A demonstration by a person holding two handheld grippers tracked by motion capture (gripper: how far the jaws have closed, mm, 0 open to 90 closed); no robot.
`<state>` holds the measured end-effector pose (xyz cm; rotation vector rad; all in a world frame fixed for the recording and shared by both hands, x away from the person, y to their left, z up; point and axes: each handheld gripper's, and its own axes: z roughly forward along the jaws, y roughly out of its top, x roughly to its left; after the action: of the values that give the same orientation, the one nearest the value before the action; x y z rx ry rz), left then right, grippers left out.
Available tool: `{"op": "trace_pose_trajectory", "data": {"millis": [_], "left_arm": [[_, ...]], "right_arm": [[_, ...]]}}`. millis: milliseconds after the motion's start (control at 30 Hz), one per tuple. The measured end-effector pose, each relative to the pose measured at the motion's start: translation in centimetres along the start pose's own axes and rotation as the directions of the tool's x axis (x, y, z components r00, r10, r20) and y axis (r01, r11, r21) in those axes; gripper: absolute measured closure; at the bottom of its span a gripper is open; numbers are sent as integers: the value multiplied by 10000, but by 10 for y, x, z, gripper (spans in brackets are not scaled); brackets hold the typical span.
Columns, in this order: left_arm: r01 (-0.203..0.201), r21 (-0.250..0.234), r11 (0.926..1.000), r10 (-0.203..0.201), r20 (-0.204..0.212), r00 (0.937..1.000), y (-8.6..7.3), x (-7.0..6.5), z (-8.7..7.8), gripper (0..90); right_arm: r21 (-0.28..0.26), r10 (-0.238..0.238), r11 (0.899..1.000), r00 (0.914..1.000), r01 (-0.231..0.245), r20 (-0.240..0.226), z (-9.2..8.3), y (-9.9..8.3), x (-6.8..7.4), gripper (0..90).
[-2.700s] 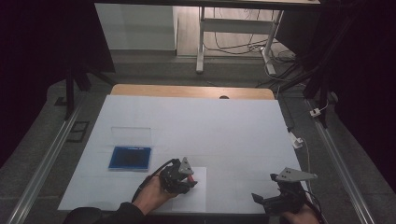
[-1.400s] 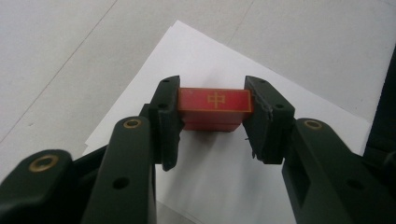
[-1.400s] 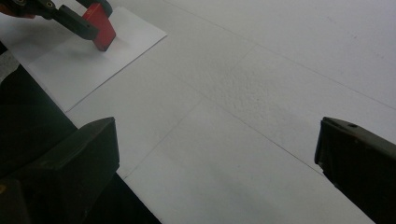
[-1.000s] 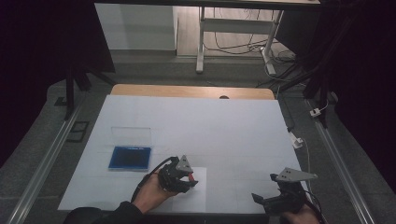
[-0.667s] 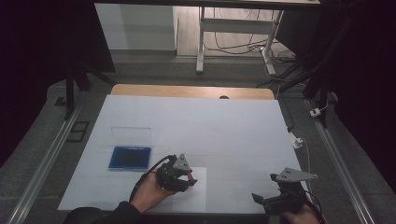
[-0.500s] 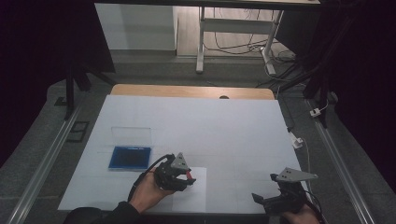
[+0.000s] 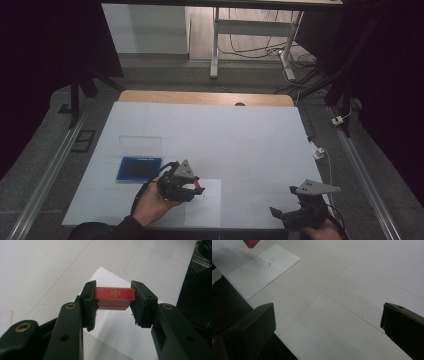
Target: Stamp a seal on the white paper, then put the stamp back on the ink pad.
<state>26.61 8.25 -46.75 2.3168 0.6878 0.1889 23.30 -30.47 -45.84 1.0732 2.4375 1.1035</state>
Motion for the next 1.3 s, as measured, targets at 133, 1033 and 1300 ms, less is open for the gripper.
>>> {"op": "trace_pose_trajectory", "data": {"millis": [133, 1033, 1300], "left_arm": [[-47, 32, 10000, 47, -105, 9999, 0, 1, -3, 581], [826, -263, 9962, -845, -808, 9931, -15, 30, -32, 581], [1207, -339, 9921, -1238, -1108, 9861, -23, 41, -40, 581]], "right_arm": [[-38, 30, 10000, 10000, -30, -24, 0, 0, 0, 0], [-80, 98, 9999, 10000, -97, 12, 0, 0, 0, 0], [-77, 86, 9999, 10000, -86, 16, 0, 0, 0, 0]]}}
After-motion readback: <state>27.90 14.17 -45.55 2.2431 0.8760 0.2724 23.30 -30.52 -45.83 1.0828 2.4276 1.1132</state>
